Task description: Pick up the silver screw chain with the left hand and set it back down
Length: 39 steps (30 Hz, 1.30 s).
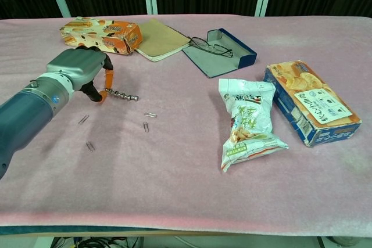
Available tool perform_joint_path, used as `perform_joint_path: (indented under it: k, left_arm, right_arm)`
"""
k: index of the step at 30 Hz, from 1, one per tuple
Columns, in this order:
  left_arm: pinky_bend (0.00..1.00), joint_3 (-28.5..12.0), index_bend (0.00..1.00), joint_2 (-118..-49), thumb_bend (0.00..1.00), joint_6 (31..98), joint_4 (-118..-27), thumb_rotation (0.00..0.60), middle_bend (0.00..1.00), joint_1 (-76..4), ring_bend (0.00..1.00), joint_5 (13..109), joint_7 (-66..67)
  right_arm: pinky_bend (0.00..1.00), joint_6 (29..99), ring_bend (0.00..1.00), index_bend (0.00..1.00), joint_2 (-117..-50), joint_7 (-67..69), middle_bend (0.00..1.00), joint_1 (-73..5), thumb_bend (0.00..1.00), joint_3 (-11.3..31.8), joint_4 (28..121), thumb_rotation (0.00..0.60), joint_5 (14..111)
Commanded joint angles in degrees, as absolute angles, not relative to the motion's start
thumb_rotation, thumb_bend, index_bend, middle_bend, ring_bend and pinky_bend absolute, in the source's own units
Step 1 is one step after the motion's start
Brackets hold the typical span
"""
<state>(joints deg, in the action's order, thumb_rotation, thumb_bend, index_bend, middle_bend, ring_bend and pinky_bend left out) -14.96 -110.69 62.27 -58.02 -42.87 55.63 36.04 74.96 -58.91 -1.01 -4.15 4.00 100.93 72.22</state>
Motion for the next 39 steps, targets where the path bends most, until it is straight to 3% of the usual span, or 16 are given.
perform_joint_path:
  k: [1,39]
  left_arm:
    - [0.00,-15.06,0.58,-110.19,0.42,62.49,-58.76,0.600,0.19,-42.77,0.00,55.96,36.01]
    - [0.00,-16.79,0.58,-101.99,0.46,64.69,-70.45,0.600,0.19,-41.42,0.00,60.81,28.00]
  right_arm:
    - [0.18,74.94,0.06,0.00,-58.91,-0.97,0.00,-4.15,0.09,4.00,100.96,0.600,72.20]
    - [0.18,75.08,0.06,0.00,-58.93,-0.83,0.00,-4.16,0.09,3.99,101.02,0.600,72.27]
